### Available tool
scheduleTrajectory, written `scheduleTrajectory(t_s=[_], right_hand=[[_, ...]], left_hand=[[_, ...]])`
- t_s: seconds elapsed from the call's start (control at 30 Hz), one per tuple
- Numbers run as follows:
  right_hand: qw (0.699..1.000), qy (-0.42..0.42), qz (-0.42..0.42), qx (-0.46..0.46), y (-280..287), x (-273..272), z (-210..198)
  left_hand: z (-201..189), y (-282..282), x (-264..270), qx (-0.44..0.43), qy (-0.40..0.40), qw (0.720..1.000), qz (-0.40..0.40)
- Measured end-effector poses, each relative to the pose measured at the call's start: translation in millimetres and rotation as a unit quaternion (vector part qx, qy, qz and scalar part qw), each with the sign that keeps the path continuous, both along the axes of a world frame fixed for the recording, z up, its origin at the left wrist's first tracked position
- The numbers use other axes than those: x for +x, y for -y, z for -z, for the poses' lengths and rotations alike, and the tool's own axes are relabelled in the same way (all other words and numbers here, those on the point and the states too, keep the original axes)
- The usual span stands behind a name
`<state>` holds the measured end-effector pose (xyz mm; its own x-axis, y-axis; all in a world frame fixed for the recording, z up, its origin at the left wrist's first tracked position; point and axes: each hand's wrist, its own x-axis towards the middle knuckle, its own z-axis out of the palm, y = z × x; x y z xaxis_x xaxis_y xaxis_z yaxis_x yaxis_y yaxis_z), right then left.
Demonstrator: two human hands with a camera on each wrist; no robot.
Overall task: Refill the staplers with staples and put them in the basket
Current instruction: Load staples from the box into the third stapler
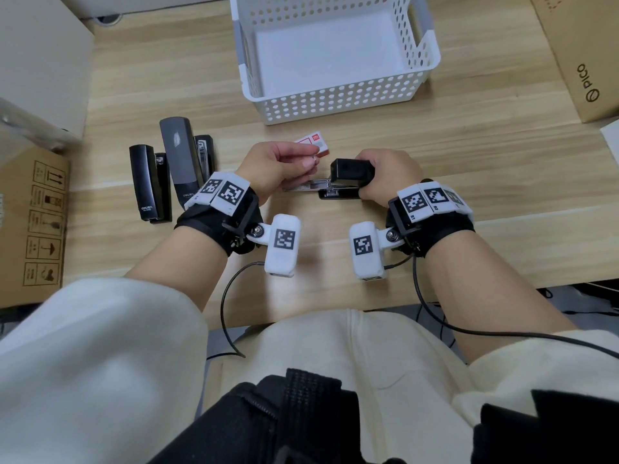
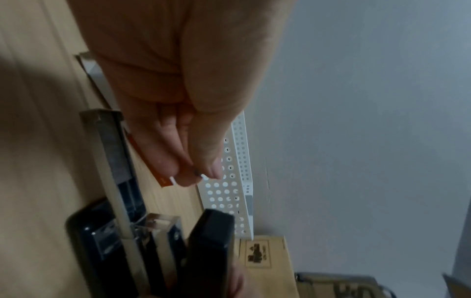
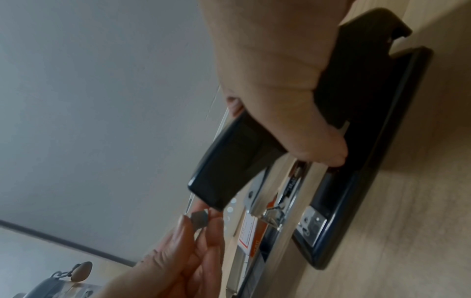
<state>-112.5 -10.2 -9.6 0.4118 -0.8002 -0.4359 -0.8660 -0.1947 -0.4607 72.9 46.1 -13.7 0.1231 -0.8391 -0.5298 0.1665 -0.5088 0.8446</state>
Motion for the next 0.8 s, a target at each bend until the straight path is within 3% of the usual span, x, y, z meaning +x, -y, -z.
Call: scheduleTrajectory(t_s=[0.17, 0.33, 0.57, 0.8], right_hand=[[1.0, -0.001, -0.005, 0.001, -0.1, -0.2, 0.9], [1.0, -0.003, -0.007, -0.002, 0.1, 0.3, 2.0], [1.0, -0.004, 0.0, -0.001, 0.8, 0.4, 2.6], [1.0, -0.009, 0.004, -0.003, 0.9, 1.1, 3.6]], left_hand=[[7.0, -1.9, -9.9, -0.059, 0.219, 0.973, 0.046], [16.5, -8.0, -18.4, -0.062, 0.412, 0.898, 0.142], [14.3, -12.6, -18.8, -0.072, 0.494, 0.853, 0.152], [16.4, -14.6, -17.6, -0.086, 0.517, 0.837, 0.154]])
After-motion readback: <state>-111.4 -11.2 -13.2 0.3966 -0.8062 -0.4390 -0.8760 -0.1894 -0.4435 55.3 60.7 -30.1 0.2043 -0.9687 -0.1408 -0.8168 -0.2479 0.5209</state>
